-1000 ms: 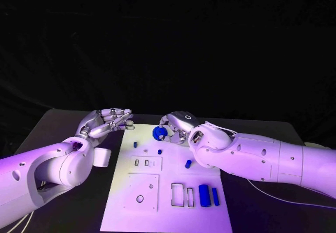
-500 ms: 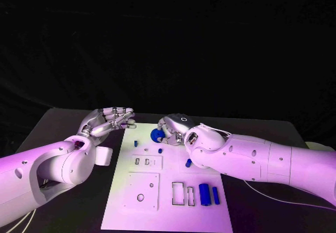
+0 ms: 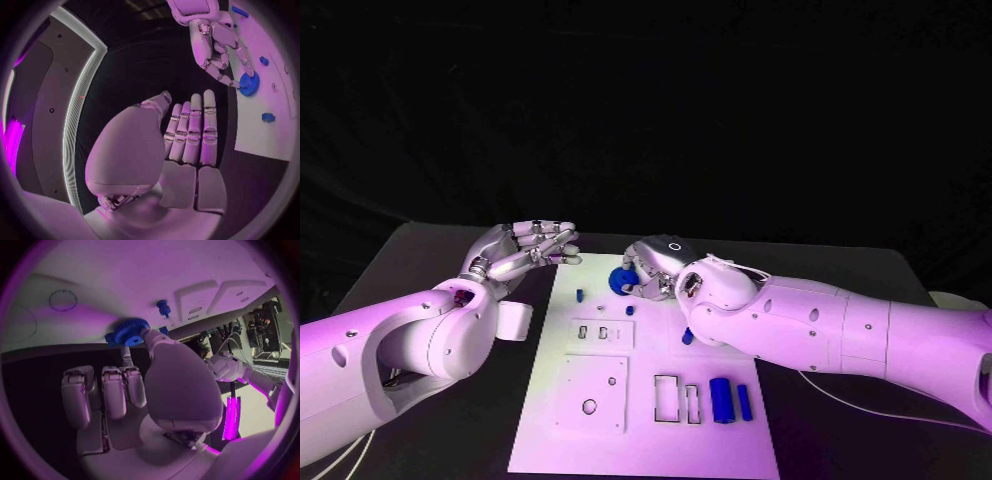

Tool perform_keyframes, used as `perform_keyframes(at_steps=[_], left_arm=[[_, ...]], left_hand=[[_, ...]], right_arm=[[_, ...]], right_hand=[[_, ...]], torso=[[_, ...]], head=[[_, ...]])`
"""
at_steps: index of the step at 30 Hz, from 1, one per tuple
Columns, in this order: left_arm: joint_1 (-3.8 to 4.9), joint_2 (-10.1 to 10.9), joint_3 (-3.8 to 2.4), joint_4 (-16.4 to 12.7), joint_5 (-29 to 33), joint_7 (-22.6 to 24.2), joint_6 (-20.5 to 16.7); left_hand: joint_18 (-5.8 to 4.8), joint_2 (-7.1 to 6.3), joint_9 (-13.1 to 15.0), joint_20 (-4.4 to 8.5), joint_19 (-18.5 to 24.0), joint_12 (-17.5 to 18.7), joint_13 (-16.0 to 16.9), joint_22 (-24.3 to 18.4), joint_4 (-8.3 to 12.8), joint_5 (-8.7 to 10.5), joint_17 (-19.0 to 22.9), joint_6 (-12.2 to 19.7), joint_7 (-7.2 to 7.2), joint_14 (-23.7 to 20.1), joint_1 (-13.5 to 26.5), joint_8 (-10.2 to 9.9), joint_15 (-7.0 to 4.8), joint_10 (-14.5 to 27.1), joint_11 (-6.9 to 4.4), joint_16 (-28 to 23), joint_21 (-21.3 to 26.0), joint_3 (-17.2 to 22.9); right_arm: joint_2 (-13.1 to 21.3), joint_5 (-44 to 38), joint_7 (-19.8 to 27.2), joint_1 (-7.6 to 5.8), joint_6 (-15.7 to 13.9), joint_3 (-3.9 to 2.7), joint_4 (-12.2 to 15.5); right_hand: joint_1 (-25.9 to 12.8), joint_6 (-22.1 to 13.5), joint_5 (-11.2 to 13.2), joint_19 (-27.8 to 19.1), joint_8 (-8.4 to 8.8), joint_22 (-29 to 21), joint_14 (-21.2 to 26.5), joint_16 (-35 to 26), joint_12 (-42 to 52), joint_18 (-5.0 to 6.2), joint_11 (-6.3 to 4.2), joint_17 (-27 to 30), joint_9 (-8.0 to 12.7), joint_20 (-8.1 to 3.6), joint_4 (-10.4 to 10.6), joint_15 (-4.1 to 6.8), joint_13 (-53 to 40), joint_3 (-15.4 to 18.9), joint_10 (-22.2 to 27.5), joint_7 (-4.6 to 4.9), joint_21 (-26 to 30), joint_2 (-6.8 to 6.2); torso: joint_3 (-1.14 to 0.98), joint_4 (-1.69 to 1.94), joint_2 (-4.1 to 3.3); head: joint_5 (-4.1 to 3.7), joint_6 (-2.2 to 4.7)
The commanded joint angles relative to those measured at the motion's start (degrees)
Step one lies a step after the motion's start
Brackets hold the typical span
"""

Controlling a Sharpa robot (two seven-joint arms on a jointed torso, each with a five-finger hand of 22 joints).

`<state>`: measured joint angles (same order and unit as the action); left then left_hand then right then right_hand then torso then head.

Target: Assemble the parts on the task board

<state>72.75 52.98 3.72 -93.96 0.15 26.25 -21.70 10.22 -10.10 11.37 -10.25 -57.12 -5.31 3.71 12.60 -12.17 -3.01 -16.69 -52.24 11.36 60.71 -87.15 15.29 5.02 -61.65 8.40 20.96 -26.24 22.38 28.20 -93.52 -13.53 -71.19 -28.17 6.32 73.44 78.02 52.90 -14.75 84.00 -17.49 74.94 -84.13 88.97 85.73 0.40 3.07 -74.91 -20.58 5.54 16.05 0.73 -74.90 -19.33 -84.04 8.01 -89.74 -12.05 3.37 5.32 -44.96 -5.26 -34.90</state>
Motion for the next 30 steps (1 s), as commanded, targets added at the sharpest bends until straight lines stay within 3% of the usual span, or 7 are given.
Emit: perform_keyframes(at_steps=[1,7,10,15,30], left_arm=[[0.08,-0.1,-0.05,-0.1,0.1,0.3,0.7],[0.08,-0.2,-0.05,0.0,0.1,0.2,0.7],[0.08,-0.2,-0.05,0.0,0.1,0.2,0.7],[0.08,-0.3,-0.05,0.1,0.1,0.2,0.8],[0.08,-0.2,-0.05,0.1,0.1,0.1,0.7]], left_hand=[[0.01,-0.12,-0.1,-0.12,0.4,0.4,0.0,0.1,0.1,0.08,-0.1,-0.1,0.24,0.1,0.1,-0.3,0.33,-0.1,0.20,-0.5,-0.3,0.3],[0.01,-0.12,-0.1,-0.12,0.4,0.4,0.0,0.1,0.1,0.08,-0.1,-0.1,0.24,0.1,0.1,-0.3,0.33,-0.1,0.20,-0.5,-0.3,0.3],[0.01,-0.12,-0.1,-0.12,0.4,0.4,0.0,0.1,0.1,0.08,-0.1,-0.1,0.24,0.1,0.1,-0.3,0.33,-0.1,0.20,-0.5,-0.3,0.3],[0.01,-0.12,-0.1,-0.12,0.4,0.4,0.0,0.1,0.1,0.08,-0.1,-0.1,0.24,0.1,0.1,-0.3,0.33,-0.1,0.20,-0.5,-0.3,0.3],[0.01,-0.18,-0.1,-0.14,0.4,0.6,0.0,0.1,0.1,0.09,-0.2,-0.1,0.30,0.1,0.2,-0.3,0.35,-0.1,0.23,-0.6,-0.3,0.3]], right_arm=[[-0.2,-1.1,-0.7,0.08,0.1,0.03,-0.4],[-0.3,-0.9,-0.4,0.09,-0.4,0.04,-0.6],[-0.3,-0.5,-0.1,0.09,0.0,0.04,-0.5],[-0.1,0.0,0.5,0.09,0.9,0.04,-0.3],[1.1,1.2,1.3,0.09,1.6,0.04,0.4]], right_hand=[[-0.9,-1.1,0.9,5.8,0.67,14.8,-4.9,0.0,-0.6,-0.31,0.54,-10.6,0.3,0.11,0.0,-0.31,-9.8,-0.5,-1.6,0.35,0.0,-0.17],[-2.0,-2.4,2.1,5.7,1.82,14.7,-4.9,-0.1,-1.2,-0.30,0.99,-10.5,0.5,0.47,0.2,-0.70,-9.2,-0.4,-1.1,0.82,0.0,-0.49],[-4.5,-2.9,3.2,5.8,2.56,14.8,-4.9,-0.1,-1.3,-0.30,1.27,-10.5,0.5,0.81,0.5,-1.00,-9.1,0.7,-0.9,1.05,0.0,-0.38],[-8.0,-2.8,2.3,5.7,3.13,14.8,-4.9,-0.1,-1.3,-0.30,1.32,-10.6,0.3,0.98,0.6,-1.08,-9.2,2.2,-0.9,1.06,0.0,0.18],[-9.5,-2.1,1.3,5.8,3.23,14.8,-4.9,-0.1,-1.1,-0.32,1.21,-10.6,0.1,0.96,0.6,-1.01,-9.4,2.7,-1.2,0.91,-0.1,0.98]], torso=[[0.03,-0.04,-0.01],[0.00,-0.10,-0.02],[-0.01,-0.12,-0.01],[-0.01,-0.11,-0.01],[-0.03,-0.08,0.00]], head=[[0.03,-0.01],[0.06,-0.05],[0.08,-0.08],[0.07,-0.19],[-0.01,0.08]])
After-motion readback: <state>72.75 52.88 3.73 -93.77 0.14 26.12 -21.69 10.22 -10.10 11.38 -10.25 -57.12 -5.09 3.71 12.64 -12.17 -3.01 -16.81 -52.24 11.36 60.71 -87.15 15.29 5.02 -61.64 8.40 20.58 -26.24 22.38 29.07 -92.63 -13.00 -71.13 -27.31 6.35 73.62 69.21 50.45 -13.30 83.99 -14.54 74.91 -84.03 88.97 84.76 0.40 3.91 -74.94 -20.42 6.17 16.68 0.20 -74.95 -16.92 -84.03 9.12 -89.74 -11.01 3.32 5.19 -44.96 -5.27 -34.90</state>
